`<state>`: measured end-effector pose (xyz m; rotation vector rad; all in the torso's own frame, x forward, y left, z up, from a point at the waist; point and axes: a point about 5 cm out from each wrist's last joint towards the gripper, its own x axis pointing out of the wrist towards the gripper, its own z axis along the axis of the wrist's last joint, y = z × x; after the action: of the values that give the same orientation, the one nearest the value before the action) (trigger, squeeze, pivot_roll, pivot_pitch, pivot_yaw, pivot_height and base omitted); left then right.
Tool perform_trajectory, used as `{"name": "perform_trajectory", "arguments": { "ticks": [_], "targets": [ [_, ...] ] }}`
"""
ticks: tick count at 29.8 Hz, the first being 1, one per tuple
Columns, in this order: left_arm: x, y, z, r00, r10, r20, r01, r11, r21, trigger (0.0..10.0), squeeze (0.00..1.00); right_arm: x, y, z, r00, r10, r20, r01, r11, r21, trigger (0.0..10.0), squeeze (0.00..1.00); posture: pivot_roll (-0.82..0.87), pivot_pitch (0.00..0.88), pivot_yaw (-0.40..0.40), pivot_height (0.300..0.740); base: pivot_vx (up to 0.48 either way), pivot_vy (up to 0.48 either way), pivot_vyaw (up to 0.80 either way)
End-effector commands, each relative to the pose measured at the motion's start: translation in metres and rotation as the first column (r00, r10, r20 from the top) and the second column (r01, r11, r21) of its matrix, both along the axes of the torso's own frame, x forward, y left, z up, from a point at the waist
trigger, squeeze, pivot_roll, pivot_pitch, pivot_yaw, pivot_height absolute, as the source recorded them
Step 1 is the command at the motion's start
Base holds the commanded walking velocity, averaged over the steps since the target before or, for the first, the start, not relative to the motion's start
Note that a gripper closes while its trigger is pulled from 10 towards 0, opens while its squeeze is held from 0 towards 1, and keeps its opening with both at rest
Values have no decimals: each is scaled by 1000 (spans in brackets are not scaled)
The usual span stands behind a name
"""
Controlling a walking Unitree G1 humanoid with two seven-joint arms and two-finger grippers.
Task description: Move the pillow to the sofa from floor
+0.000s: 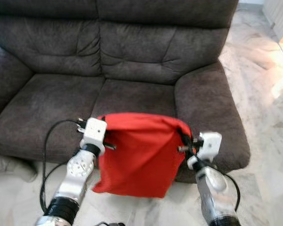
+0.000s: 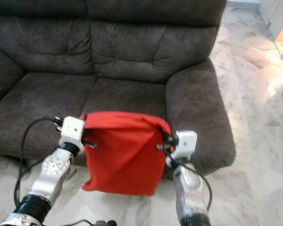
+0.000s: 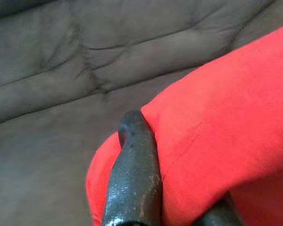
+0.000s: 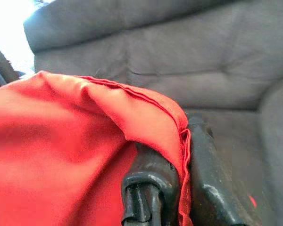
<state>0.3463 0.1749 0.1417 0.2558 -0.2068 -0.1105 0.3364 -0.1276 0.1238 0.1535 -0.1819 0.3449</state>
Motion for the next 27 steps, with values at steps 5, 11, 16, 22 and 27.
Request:
{"name": "perform_trajectory", "arguments": {
  "ticks": [5,11,16,22,27],
  "targets": [
    [16,14,103,949,44,312,-41,999,-15,10000,0,12,-4,88,952,16,306,-19,1000,7,10000,0,0,228,57,740,431,0,0],
    [20,8,130,931,7,366,-22,999,36,10000,0,13,-3,123,913,21,407,-13,1000,-23,10000,0,-3,231,59,740,439,0,0],
    [16,-1,141,921,-34,388,13,998,56,10000,0,11,-13,141,891,-44,451,45,999,9,10000,0,0,229,57,740,449,0,0],
    [11,-3,135,926,-41,375,21,998,57,10000,0,9,-18,147,877,-79,474,79,997,20,10000,0,5,226,56,740,458,0,0],
    [8,-2,136,926,-42,375,23,998,55,10000,0,6,-18,160,854,-83,513,71,997,43,10000,0,4,220,59,740,461,0,0]
  ]
}}
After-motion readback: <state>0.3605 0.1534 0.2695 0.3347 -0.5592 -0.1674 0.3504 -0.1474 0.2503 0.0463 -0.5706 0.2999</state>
